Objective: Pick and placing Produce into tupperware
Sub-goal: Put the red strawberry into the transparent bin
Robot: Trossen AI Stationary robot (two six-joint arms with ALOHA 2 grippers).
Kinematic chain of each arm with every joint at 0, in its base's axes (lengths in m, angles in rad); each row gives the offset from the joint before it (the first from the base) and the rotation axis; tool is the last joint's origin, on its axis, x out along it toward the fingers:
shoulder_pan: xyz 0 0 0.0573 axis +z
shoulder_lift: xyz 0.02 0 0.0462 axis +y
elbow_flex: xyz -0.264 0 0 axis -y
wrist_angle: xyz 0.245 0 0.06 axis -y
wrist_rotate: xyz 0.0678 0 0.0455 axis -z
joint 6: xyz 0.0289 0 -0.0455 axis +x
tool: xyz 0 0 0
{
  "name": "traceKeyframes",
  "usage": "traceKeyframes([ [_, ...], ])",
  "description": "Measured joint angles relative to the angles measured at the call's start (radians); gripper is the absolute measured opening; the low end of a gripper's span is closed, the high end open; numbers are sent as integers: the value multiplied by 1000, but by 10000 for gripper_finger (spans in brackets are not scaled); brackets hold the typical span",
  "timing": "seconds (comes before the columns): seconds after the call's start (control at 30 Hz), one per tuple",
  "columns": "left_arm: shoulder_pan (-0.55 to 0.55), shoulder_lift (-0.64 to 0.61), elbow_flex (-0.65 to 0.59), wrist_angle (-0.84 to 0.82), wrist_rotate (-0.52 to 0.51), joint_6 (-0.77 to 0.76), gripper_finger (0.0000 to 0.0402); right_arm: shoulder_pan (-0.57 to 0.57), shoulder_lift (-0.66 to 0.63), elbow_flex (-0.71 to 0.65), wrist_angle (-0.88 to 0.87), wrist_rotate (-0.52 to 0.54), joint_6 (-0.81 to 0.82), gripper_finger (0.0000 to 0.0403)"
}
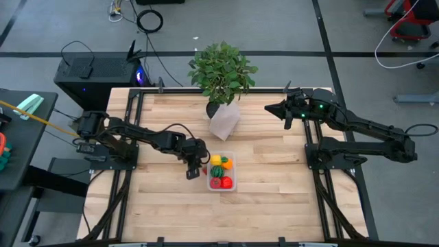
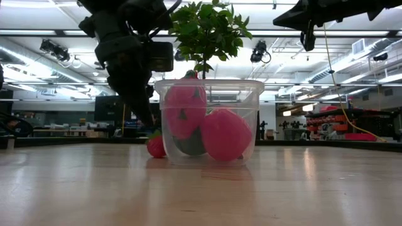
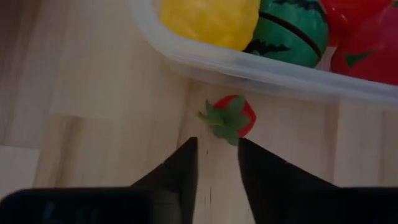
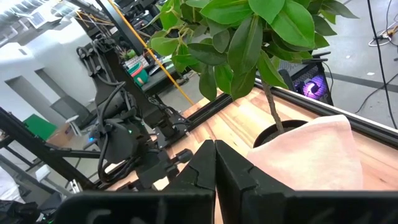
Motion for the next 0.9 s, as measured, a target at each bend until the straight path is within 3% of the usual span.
traceKeyframes([
  [0.3, 0, 0, 0, 1, -1, 22, 252, 0, 0, 0, 0, 0, 0, 7],
  [0.43, 4, 17, 1, 2, -1, 21, 286, 0, 0, 0, 0, 0, 1, 6],
  [0.57, 37, 55, 1, 20, 9, -42, 281, 0, 1, 0, 0, 0, 7, 5],
  [0.9, 115, 74, 0, 78, 197, -58, 230, 0, 2, 0, -1, 0, 24, 6],
])
